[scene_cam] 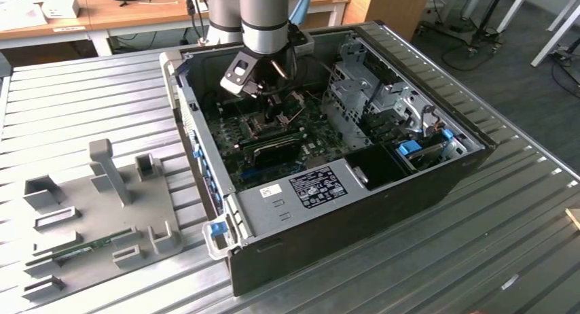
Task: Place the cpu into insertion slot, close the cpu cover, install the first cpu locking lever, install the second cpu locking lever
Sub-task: 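Place the cpu into insertion slot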
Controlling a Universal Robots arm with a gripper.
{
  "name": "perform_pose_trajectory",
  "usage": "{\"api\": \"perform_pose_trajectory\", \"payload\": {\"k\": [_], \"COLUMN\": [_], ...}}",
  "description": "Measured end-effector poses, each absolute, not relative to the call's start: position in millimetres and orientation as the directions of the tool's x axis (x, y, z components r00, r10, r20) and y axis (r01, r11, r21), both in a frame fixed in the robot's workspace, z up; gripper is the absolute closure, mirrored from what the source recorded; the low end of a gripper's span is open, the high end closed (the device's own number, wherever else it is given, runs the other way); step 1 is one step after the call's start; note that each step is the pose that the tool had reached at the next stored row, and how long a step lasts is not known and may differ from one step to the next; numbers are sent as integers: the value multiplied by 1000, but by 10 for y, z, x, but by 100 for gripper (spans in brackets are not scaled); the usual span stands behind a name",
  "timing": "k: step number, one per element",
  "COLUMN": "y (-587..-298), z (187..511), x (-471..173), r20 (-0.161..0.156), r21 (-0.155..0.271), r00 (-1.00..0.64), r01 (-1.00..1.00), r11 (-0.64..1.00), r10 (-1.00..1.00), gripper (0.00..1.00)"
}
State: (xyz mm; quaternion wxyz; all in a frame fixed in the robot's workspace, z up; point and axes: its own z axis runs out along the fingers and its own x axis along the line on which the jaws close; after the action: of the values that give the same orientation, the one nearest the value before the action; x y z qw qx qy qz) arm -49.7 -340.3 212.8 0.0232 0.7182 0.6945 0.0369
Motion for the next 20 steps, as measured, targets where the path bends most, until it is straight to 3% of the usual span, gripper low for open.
{"api": "perform_pose_trajectory", "payload": {"k": [3, 6, 8, 20], "y": [-3403, -3403, -3403, -3403], "z": [2129, 2130, 2130, 2125], "x": [-497, -496, -496, -490], "r20": [21, 21, 21, 21], "r21": [85, 85, 85, 70], "r00": [33, 33, 33, 33], "r01": [996, 996, 996, 997], "r11": [-34, -34, -34, -34], "r10": [999, 999, 999, 999], "gripper": [70, 76, 88, 90]}}
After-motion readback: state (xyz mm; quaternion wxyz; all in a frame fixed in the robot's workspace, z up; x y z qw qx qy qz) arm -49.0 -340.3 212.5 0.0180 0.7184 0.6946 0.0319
